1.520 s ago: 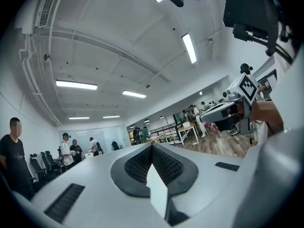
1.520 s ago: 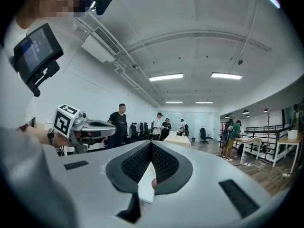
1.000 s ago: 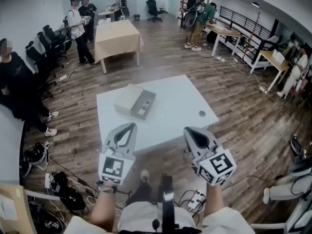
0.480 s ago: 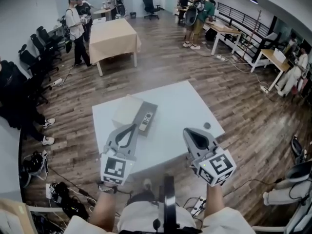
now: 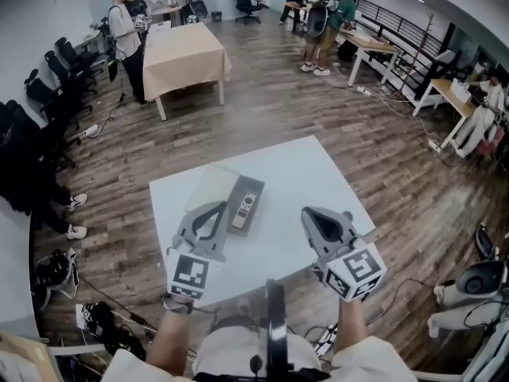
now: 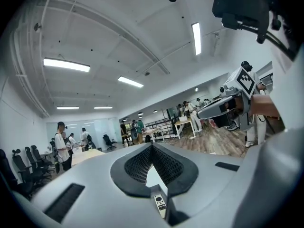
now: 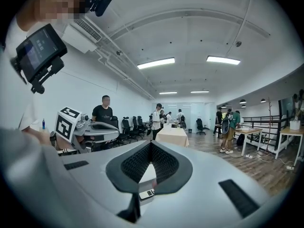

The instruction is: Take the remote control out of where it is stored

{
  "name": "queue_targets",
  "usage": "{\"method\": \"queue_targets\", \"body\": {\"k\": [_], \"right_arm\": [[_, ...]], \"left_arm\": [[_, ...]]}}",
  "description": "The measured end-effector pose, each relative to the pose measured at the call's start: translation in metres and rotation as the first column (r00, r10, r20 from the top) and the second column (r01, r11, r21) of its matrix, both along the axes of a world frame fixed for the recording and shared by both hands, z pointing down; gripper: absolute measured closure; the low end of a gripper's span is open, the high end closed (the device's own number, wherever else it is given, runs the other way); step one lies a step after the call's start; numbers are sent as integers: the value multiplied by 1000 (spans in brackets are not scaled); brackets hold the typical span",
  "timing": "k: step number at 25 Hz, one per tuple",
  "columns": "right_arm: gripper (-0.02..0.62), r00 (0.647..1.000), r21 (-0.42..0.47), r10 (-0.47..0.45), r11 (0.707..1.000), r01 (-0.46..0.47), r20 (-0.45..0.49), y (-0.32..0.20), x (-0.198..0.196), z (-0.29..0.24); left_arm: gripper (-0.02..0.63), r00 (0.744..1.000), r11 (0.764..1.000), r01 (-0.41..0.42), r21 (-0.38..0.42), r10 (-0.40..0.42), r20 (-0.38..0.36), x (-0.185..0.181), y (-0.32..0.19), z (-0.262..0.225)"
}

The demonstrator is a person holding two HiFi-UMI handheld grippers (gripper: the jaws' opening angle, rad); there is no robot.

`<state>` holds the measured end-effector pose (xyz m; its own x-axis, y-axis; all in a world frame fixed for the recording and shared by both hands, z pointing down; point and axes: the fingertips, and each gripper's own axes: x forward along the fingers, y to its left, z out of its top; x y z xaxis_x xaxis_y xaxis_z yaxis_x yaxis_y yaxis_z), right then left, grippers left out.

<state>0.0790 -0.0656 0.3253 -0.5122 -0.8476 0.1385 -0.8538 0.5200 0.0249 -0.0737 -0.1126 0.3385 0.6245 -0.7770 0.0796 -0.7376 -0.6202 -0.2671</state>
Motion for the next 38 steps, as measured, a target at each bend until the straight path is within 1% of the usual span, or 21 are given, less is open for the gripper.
{"method": "queue_targets", "body": {"k": [4, 10, 15, 19, 21, 26, 28, 31, 32, 34, 38], "right_arm": [[597, 1000, -9, 6, 1000, -6, -4, -21, -3, 6], [596, 999, -24, 33, 999, -33, -22, -44, -2, 16], [596, 998, -49, 43, 998, -45, -38, -62, 1, 27], [597, 996, -87, 67, 994, -72, -62, -83, 2, 50], [597, 996, -100, 72, 992, -78, -56, -93, 4, 63], [595, 996, -171, 86, 982, -86, -6, -118, 3, 97], [595, 996, -202, 91, 975, -92, -16, -127, 3, 110], [595, 995, -246, 86, 965, -94, -44, -137, 7, 131], [595, 996, -258, 82, 962, -91, -46, -140, 9, 138], [595, 996, -280, 80, 956, -90, -48, -144, 14, 149], [595, 996, -314, 66, 946, -81, -57, -151, 20, 167]], "left_arm": [[608, 1000, 1000, -8, -30, 8, 5, 1, -22, 13], [607, 999, 997, -22, -67, 25, 38, 4, -50, 32], [607, 998, 992, -21, -127, 28, 52, 9, -68, 54], [607, 998, 984, 5, -176, 6, 59, 17, -82, 77], [607, 997, 979, 17, -205, -2, 71, 24, -89, 92], [606, 993, 952, 70, -298, -37, 114, 32, -109, 131], [606, 991, 939, 88, -333, -48, 126, 34, -117, 146], [606, 989, 913, 109, -393, -59, 138, 37, -123, 168], [601, 988, 905, 113, -410, -57, 146, 38, -124, 176], [572, 985, 891, 117, -439, -47, 167, 42, -127, 190], [565, 979, 867, 120, -484, -22, 204, 48, -134, 219]]}}
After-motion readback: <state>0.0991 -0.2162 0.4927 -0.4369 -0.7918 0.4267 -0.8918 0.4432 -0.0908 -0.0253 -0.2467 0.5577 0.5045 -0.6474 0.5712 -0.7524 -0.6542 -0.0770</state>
